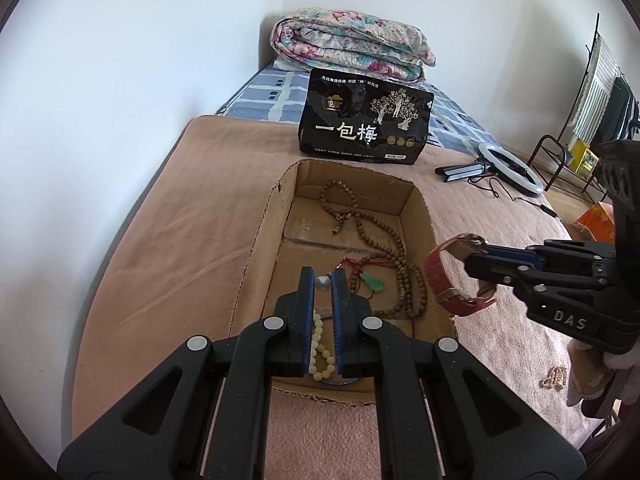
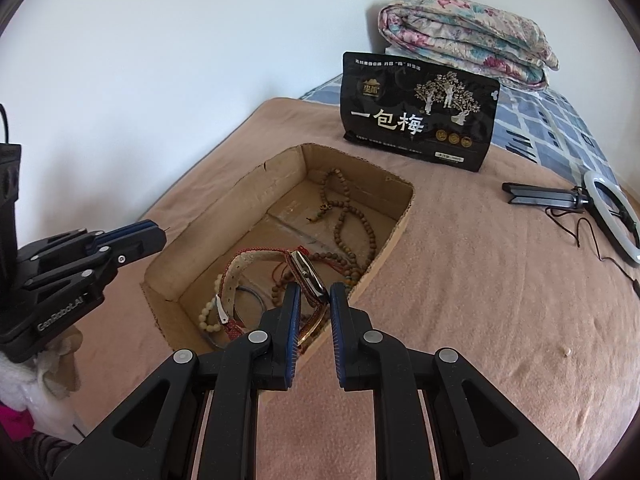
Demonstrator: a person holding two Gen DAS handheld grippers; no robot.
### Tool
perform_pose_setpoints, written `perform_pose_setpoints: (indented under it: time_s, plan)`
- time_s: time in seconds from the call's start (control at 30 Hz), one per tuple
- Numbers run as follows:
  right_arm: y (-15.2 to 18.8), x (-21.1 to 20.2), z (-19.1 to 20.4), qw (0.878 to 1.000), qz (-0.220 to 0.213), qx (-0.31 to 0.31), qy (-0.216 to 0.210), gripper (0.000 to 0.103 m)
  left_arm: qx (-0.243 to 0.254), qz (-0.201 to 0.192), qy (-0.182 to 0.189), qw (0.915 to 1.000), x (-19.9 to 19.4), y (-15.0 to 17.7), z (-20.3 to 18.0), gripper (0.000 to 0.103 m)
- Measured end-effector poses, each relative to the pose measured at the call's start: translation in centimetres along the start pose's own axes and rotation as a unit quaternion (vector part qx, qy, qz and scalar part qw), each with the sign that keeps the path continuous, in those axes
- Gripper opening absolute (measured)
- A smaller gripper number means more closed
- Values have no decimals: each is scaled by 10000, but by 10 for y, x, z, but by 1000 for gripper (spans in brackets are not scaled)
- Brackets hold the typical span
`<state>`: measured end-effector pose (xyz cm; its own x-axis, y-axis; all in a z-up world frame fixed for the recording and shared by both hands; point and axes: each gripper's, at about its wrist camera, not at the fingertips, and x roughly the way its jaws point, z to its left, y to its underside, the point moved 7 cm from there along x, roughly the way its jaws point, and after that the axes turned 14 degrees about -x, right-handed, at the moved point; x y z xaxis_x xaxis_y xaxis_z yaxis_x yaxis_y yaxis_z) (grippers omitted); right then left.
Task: Organize jewelry
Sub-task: 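Open both tools to release the earring and watch into the box, then lower the left tool to the pearl necklace and close on it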
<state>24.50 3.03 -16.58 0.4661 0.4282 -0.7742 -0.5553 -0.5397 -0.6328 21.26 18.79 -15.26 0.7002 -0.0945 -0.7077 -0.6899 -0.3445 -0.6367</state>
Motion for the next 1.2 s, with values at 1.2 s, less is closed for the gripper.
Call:
perform_pose_setpoints:
  time_s: [1.2]
  plan:
    - [5, -44, 2, 9993, -301, -175, 164, 46, 359, -335, -158, 9987, -40, 4, -31, 41]
